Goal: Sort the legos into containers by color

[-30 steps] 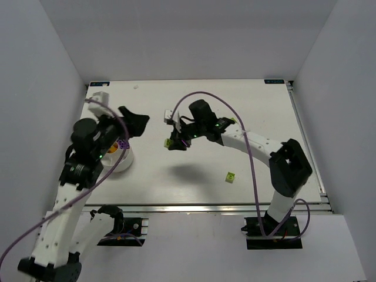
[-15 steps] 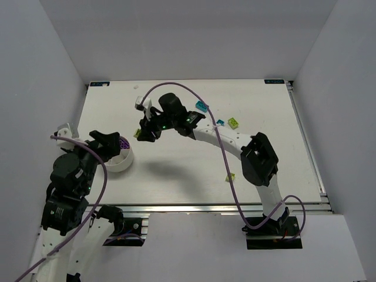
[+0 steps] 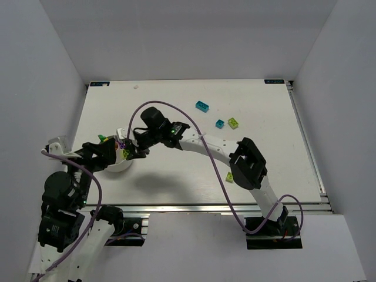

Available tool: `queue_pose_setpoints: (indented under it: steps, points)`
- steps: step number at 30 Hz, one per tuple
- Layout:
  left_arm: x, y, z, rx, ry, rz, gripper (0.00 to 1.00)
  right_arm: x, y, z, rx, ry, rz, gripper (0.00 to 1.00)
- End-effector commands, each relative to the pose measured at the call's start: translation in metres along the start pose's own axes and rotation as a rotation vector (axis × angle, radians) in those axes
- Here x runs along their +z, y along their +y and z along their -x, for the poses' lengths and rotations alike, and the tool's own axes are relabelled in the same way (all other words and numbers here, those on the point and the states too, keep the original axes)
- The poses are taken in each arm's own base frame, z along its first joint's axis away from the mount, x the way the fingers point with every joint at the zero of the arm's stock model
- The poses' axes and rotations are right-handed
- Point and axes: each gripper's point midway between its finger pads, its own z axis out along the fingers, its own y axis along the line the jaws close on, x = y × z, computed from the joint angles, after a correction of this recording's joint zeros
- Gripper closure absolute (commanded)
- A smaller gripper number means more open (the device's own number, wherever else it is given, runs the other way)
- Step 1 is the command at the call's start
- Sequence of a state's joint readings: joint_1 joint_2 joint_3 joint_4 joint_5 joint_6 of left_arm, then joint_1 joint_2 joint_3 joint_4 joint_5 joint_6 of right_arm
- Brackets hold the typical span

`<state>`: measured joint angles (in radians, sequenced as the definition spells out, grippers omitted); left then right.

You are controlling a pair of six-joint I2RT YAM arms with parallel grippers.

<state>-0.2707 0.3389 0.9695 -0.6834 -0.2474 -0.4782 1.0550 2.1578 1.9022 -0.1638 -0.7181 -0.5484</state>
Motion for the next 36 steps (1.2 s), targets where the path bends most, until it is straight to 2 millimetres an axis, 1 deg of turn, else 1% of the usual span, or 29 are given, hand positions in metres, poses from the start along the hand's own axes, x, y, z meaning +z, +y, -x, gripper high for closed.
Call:
queue_pose_setpoints:
  steps: [1, 3, 4, 5, 6, 8, 9, 10, 11, 12, 15, 18, 19, 24, 25, 26, 28, 29, 31, 32, 34, 36]
  points:
    - [-0.008, -0.005, 0.012, 0.023, -0.047, -0.04, 0.07, 0.014, -0.014, -0.007, -0.236, 0.039, -0.041, 1.0]
    - [-0.012, -0.004, 0.016, 0.03, -0.06, -0.034, 0.06, 0.023, -0.017, -0.008, -0.313, 0.053, -0.068, 1.0]
    - [-0.013, -0.002, 0.016, 0.035, -0.06, -0.027, 0.06, 0.025, -0.029, -0.011, -0.346, 0.07, -0.12, 1.0]
    - [-0.014, -0.001, 0.017, 0.037, -0.064, -0.022, 0.07, 0.029, -0.032, -0.009, -0.388, 0.067, -0.134, 1.0]
    - [-0.017, 0.001, 0.018, 0.038, -0.073, -0.02, 0.07, 0.034, -0.036, -0.014, -0.416, 0.073, -0.148, 1.0]
    - [-0.018, 0.001, 0.02, 0.04, -0.084, -0.021, 0.06, 0.038, -0.039, -0.012, -0.473, 0.075, -0.152, 1.0]
    - [-0.02, 0.001, 0.02, 0.04, -0.088, -0.025, 0.06, 0.043, -0.039, -0.013, -0.515, 0.08, -0.148, 1.0]
    - [-0.022, 0.002, 0.02, 0.04, -0.088, -0.023, 0.06, 0.043, -0.041, -0.015, -0.526, 0.092, -0.158, 1.0]
    - [-0.022, 0.003, 0.02, 0.041, -0.092, -0.02, 0.06, 0.044, -0.046, -0.007, -0.557, 0.072, -0.182, 1.0]
    - [-0.024, 0.004, 0.019, 0.04, -0.089, -0.018, 0.06, 0.045, -0.047, -0.008, -0.579, 0.079, -0.189, 1.0]
    - [-0.024, 0.006, 0.017, 0.043, -0.086, -0.014, 0.06, 0.049, -0.048, -0.011, -0.599, 0.086, -0.202, 1.0]
    - [-0.023, 0.007, 0.013, 0.045, -0.079, -0.012, 0.06, 0.048, -0.052, -0.013, -0.608, 0.099, -0.233, 1.0]
    - [-0.023, 0.008, 0.011, 0.046, -0.077, -0.013, 0.06, 0.049, -0.052, -0.011, -0.611, 0.098, -0.236, 1.0]
    - [-0.022, 0.009, 0.009, 0.045, -0.075, -0.01, 0.05, 0.051, -0.049, -0.017, -0.627, 0.112, -0.231, 1.0]
    - [-0.022, 0.009, 0.01, 0.044, -0.077, -0.011, 0.05, 0.051, -0.048, -0.018, -0.627, 0.113, -0.226, 0.99]
    - [-0.022, 0.009, 0.01, 0.044, -0.077, -0.008, 0.05, 0.052, -0.047, -0.019, -0.628, 0.116, -0.22, 0.93]
    - [-0.022, 0.01, 0.008, 0.045, -0.073, -0.006, 0.05, 0.052, -0.044, -0.023, -0.625, 0.125, -0.209, 0.89]
    - [-0.022, 0.011, 0.009, 0.045, -0.075, -0.003, 0.05, 0.052, -0.043, -0.024, -0.625, 0.127, -0.206, 0.83]
    - [-0.023, 0.012, 0.008, 0.046, -0.075, 0.0, 0.05, 0.053, -0.04, -0.026, -0.624, 0.132, -0.198, 0.81]
    - [-0.023, 0.011, 0.008, 0.046, -0.074, -0.001, 0.05, 0.053, -0.04, -0.024, -0.624, 0.131, -0.199, 0.77]
    - [-0.022, 0.012, 0.007, 0.046, -0.072, 0.002, 0.05, 0.053, -0.039, -0.026, -0.625, 0.136, -0.194, 0.75]
    - [-0.021, 0.012, 0.006, 0.044, -0.071, -0.001, 0.04, 0.055, -0.035, -0.025, -0.628, 0.133, -0.181, 0.67]
